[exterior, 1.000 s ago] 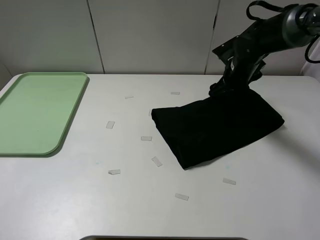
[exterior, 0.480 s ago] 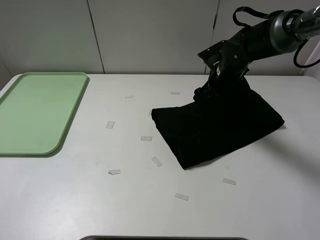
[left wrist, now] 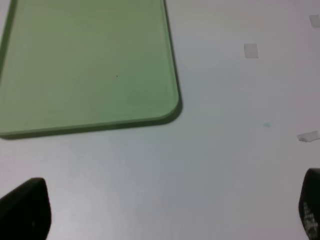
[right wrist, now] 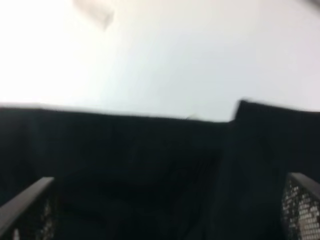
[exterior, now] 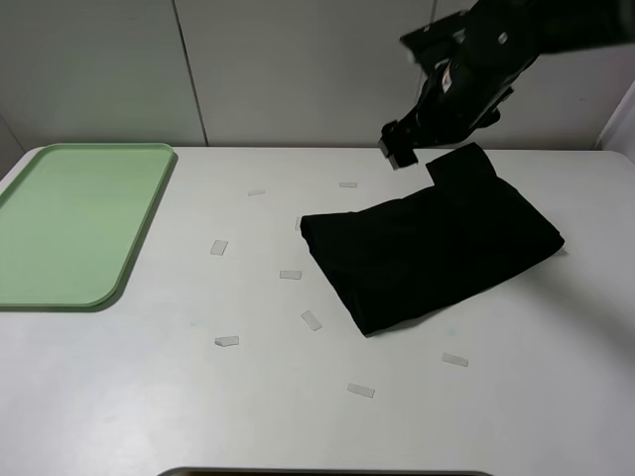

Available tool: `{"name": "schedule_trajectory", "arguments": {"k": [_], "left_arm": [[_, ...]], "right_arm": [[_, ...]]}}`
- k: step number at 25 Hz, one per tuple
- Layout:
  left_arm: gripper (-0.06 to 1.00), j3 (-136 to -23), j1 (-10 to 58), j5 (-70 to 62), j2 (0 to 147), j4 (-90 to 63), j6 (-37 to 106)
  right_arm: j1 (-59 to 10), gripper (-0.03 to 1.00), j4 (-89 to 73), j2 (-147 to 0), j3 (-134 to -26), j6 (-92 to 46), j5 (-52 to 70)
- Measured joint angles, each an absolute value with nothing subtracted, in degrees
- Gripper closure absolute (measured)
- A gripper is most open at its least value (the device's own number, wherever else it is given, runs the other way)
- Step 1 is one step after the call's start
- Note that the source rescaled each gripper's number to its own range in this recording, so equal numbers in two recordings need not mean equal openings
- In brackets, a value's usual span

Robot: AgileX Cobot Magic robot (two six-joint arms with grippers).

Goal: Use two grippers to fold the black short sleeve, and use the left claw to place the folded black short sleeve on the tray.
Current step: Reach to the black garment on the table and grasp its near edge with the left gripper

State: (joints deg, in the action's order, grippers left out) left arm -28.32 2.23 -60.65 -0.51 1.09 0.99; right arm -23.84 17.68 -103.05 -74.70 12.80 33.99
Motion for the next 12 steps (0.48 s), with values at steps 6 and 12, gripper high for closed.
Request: {"name": "schedule_trajectory", "arguments": {"k": [6, 12], "left_arm": [[-0.06, -28.3, 2.2, -60.7, -0.5, 1.1, 1.0], [-0.06, -28.3, 2.2, -60.7, -0.5, 1.1, 1.0]], "right_arm": [[-19.7, 0.0, 10.9, -88.6, -74.2, 7.1, 39.2], [-14.8, -0.03, 9.6, -70.0, -69.2, 3.1, 40.8]]}}
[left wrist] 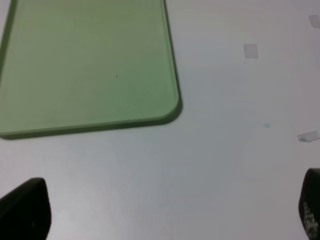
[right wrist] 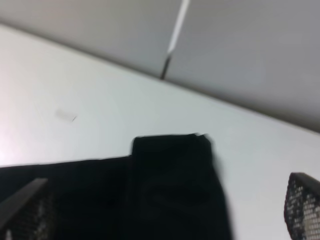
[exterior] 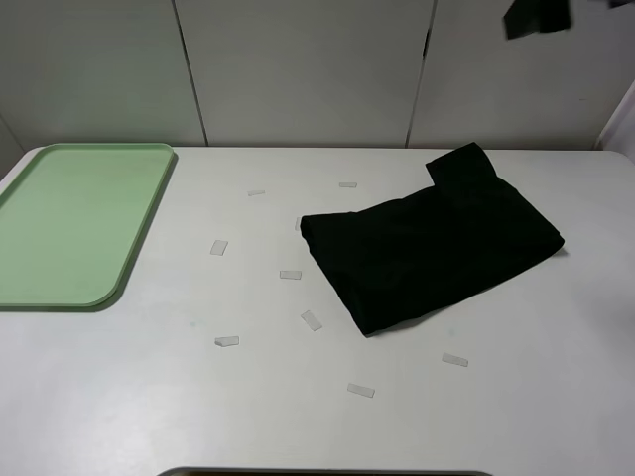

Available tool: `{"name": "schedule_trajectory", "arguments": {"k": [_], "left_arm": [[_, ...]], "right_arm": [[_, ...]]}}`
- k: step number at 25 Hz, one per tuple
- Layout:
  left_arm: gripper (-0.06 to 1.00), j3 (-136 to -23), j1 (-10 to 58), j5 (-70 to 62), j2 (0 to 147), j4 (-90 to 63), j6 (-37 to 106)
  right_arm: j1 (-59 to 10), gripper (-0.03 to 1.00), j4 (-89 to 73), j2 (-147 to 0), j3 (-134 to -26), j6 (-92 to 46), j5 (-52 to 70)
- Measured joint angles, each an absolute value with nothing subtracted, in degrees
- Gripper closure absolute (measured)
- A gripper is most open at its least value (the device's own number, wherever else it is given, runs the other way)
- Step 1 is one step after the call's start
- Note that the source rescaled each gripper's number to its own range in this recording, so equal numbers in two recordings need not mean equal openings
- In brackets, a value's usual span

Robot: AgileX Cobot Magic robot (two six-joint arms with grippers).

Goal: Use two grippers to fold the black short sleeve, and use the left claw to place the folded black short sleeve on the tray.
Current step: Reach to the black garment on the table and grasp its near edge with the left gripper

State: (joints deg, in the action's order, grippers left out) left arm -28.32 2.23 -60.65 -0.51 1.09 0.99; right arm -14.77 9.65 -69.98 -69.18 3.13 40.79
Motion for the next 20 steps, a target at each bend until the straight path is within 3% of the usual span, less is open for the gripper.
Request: {"name": "schedule_trajectory", "arguments": {"k": [10, 20], "left_arm": [[-0.06, -28.3, 2.2, -60.7, -0.5, 1.1, 0.9], [-0.06, -28.3, 2.2, -60.7, -0.5, 1.1, 0.9]], "right_arm": [[-11.5, -0.03, 4.7, -35.4, -64.7, -1.8, 48.0], [-11.5, -0.03, -0.8, -12.6, -57.8, -4.8, 56.0]]}}
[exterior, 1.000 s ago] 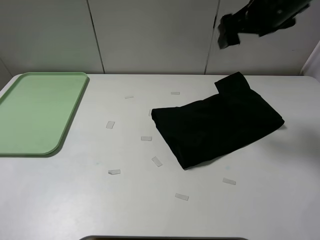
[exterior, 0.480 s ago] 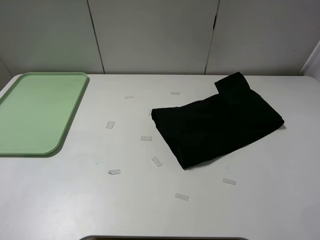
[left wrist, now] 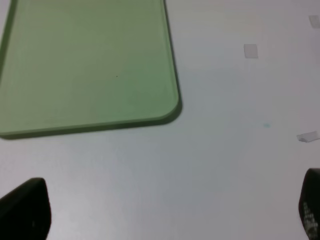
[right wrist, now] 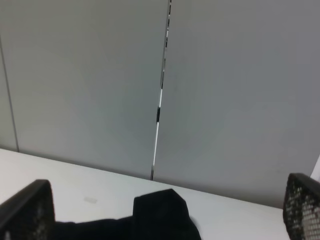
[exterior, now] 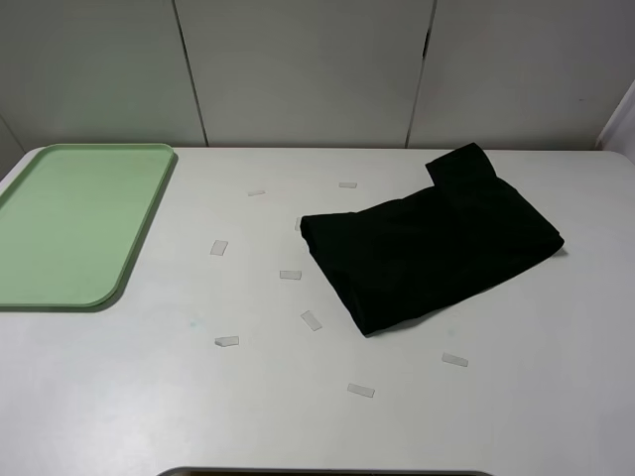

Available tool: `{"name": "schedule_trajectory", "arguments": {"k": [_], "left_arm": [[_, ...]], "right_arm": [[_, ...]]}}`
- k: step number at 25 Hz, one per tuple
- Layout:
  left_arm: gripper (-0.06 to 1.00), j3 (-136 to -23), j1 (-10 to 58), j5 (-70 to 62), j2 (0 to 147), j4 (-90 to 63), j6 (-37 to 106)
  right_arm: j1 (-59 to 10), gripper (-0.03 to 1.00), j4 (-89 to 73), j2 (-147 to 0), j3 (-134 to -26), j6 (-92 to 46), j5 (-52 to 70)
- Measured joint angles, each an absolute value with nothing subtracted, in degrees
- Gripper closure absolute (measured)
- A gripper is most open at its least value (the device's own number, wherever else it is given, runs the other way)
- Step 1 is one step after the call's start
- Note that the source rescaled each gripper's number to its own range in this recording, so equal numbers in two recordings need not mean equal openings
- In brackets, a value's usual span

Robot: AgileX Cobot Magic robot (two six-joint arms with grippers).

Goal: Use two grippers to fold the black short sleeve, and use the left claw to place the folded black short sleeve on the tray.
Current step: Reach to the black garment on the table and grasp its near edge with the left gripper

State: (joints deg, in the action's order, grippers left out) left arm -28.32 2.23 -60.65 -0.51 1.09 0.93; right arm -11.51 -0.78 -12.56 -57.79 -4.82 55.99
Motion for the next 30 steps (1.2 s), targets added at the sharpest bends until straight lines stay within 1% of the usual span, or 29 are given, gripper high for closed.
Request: {"name": "schedule_trajectory", "arguments": {"k": [2, 6, 9, 14, 21, 30], "left_arm": [[-0.06, -28.3, 2.2, -60.7, -0.5, 1.1, 0.9], [-0.06, -28.3, 2.2, -60.7, -0.5, 1.1, 0.9], [-0.06, -28.3, 2.2, -60.7, -0.5, 1.1, 0.9], [-0.06, -28.3, 2.2, -60.7, -0.5, 1.1, 0.9], [-0.06, -28.3, 2.2, -60.7, -0.5, 1.1, 0.9], [-0.06, -28.3, 2.2, -60.7, -0.5, 1.1, 0.9]], "right_arm": [[-11.5, -0.03, -1.2, -10.7, -56.7, -5.0, 56.4], [-11.5, -0.03, -3.4, -4.3, -50.5, -5.0, 56.7], [-11.5, -0.03, -4.1, 0.3, -43.4, -5.0, 56.8], [-11.5, -0.03, -7.4, 0.4, -36.8, -5.0, 57.5], [-11.5, -0.03, -6.8, 0.4, -29.3, -5.8, 58.8], [-11.5, -0.03, -3.6, 0.4, -28.4, -3.2, 59.1]]}}
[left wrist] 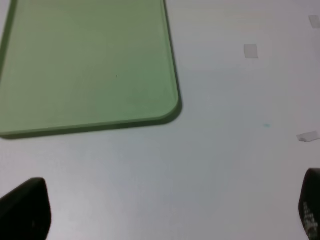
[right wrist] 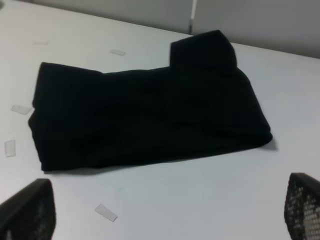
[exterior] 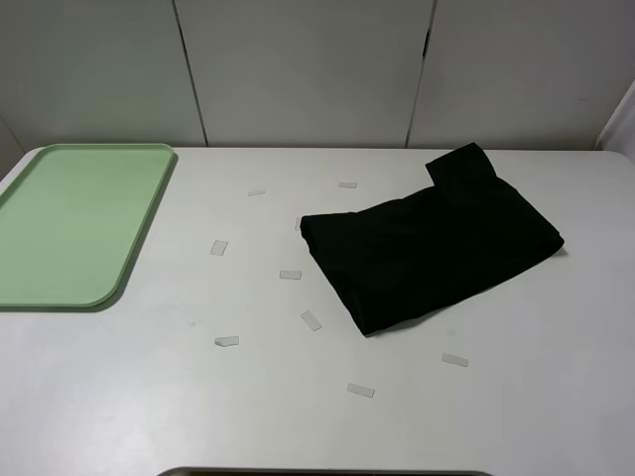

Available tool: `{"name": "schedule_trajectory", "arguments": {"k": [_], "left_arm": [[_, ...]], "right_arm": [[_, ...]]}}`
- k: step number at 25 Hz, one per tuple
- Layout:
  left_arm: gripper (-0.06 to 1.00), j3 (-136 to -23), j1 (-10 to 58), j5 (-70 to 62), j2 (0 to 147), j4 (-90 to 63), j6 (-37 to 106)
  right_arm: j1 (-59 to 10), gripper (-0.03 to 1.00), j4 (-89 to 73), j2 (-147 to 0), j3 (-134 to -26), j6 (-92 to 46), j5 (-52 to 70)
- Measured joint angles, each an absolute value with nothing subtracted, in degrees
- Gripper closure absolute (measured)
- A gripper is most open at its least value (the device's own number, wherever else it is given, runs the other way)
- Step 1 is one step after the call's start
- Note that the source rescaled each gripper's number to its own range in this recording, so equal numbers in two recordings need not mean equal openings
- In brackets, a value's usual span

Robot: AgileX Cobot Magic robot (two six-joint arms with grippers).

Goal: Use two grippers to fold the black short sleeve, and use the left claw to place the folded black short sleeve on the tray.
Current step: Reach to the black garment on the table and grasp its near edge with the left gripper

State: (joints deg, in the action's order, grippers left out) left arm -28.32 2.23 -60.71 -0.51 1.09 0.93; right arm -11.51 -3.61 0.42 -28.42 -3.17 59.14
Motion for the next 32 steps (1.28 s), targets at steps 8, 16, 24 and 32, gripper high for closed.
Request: {"name": "schedule_trajectory", "arguments": {"k": [8, 16, 24, 32], "left_arm": [[-0.06, -28.3, 2.2, -60.7, -0.5, 1.1, 0.9], [-0.06, -28.3, 2.2, -60.7, -0.5, 1.1, 0.9], [-0.06, -28.3, 2.2, -60.7, -0.5, 1.1, 0.9], [-0.06, -28.3, 2.2, -60.7, -0.5, -0.3, 0.9]], "right_arm": [[-11.5, -0.03, -4.2, 0.4, -28.4, -2.2, 59.1], [-11.5, -0.03, -4.3, 0.4, -28.4, -2.2, 59.1], [-11.5, -0.03, -4.4, 0.4, -28.4, -2.2, 59.1], [-11.5, -0.03, -4.5, 0.4, -28.4, -2.2, 59.1]]}}
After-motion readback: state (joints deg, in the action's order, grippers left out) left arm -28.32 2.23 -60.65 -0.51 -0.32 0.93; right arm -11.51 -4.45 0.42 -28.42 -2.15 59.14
